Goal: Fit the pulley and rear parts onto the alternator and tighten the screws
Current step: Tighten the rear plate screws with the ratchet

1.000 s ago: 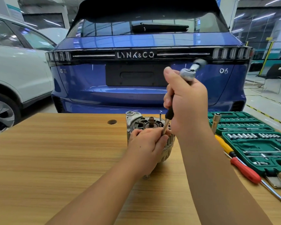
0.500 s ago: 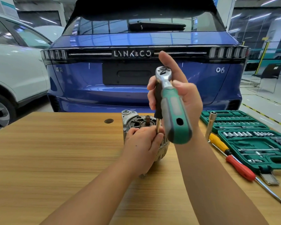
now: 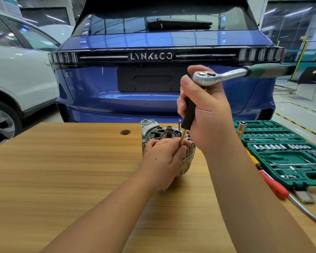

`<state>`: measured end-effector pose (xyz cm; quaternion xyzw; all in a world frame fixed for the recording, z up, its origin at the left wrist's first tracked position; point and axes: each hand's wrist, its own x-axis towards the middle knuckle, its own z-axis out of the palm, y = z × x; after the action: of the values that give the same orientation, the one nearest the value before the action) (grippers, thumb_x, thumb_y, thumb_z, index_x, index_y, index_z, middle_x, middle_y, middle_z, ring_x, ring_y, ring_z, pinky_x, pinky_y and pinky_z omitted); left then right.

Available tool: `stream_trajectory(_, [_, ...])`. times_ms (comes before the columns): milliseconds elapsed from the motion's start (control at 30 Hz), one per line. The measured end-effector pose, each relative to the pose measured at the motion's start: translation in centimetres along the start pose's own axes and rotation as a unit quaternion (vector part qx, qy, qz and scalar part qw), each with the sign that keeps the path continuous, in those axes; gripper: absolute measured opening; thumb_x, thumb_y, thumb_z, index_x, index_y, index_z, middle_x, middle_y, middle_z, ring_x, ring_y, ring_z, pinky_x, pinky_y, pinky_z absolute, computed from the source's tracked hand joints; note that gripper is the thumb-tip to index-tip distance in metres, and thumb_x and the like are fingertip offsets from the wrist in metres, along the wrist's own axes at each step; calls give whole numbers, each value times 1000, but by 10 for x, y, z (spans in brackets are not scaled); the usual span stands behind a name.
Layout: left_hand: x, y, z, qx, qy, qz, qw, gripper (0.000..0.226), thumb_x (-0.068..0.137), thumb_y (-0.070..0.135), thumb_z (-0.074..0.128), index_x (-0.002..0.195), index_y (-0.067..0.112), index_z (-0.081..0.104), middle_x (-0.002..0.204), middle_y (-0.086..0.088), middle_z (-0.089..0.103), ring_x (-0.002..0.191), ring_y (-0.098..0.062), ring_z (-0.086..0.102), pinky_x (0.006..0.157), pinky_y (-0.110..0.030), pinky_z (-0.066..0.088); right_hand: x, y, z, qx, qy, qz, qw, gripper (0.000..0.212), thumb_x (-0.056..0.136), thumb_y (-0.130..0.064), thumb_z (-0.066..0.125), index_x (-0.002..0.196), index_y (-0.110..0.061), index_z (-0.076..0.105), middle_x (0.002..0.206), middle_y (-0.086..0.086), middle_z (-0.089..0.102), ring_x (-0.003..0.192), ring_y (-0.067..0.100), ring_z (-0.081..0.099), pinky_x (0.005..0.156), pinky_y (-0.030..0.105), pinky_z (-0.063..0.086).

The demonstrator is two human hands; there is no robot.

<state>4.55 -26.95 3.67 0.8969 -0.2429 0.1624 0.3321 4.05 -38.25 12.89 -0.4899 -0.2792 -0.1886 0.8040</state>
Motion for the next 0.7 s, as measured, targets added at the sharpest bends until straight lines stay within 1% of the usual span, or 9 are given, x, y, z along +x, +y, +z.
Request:
stream_trajectory(167, [-2,4,-2,-1,-14,-12,1000,29,108,33,32,88,51,43,82,28,49,90,5,44,114,-41,21,0,1,13,-111,-15,-71,991,15,101,-3,55,112,-13,54,67,16,41,48,34,31,46,38,31])
stream_trajectory(300, [-4,7,-9,-57,-47,-22,997,40,107,35,33,87,66,48,86,37,55,103,32,28,110,-39,20,-5,-1,19,-145,-23,-69,987,16,100,-5,58,108,-18,56,62,3,44,48,22,37,44,33,33])
stream_trajectory(333, [-5,8,-12,-91,-56,-39,993,41,107,40,32,88,73,47,89,41,54,112,30,25,110,-41,21,-4,-4,21,-146,-17,-69,987,15,100,-5,59,107,-18,56,62,1,45,48,20,38,44,33,33])
stream_trajectory(367, [-7,9,-15,-122,-68,-63,988,39,106,47,30,88,78,45,97,42,53,131,13,24,112,-46,21,-3,-7,23,-145,-11,-69,987,14,100,-5,59,106,-18,56,61,0,45,48,18,38,44,33,33])
stream_trajectory(433, [-8,11,-21,-157,-93,-97,978,28,103,60,25,97,76,46,127,28,53,146,-15,20,116,-55,23,1,-16,26,-141,-2,-74,987,11,100,-6,59,106,-14,55,60,0,46,46,18,39,43,31,35])
stream_trajectory(467, [-8,11,-23,-175,-97,-97,975,25,102,62,26,104,71,49,135,20,54,144,-18,29,115,-56,27,3,-20,28,-137,-1,-78,987,10,100,-6,59,107,-13,55,60,1,46,46,18,39,42,30,35])
stream_trajectory(533, [-10,10,-28,-223,-91,-82,967,22,98,65,35,111,59,52,129,23,59,126,-1,48,111,-50,38,3,-28,30,-138,-5,-86,987,9,101,-7,58,108,-10,54,60,1,47,45,18,41,42,29,37])
stream_trajectory(633, [-17,13,-35,-246,-72,-61,965,16,92,62,55,108,59,51,115,35,63,109,13,57,96,-29,49,-6,-31,32,-170,-18,-94,981,8,101,-9,58,108,-11,54,58,1,49,45,18,44,43,29,39])
stream_trajectory(700, [-22,17,-36,-237,-56,-50,969,16,96,50,59,106,59,52,110,40,62,104,17,57,85,-21,47,-14,-30,34,-192,-7,-89,977,8,100,-12,60,105,-14,55,58,2,51,46,19,47,45,30,41])
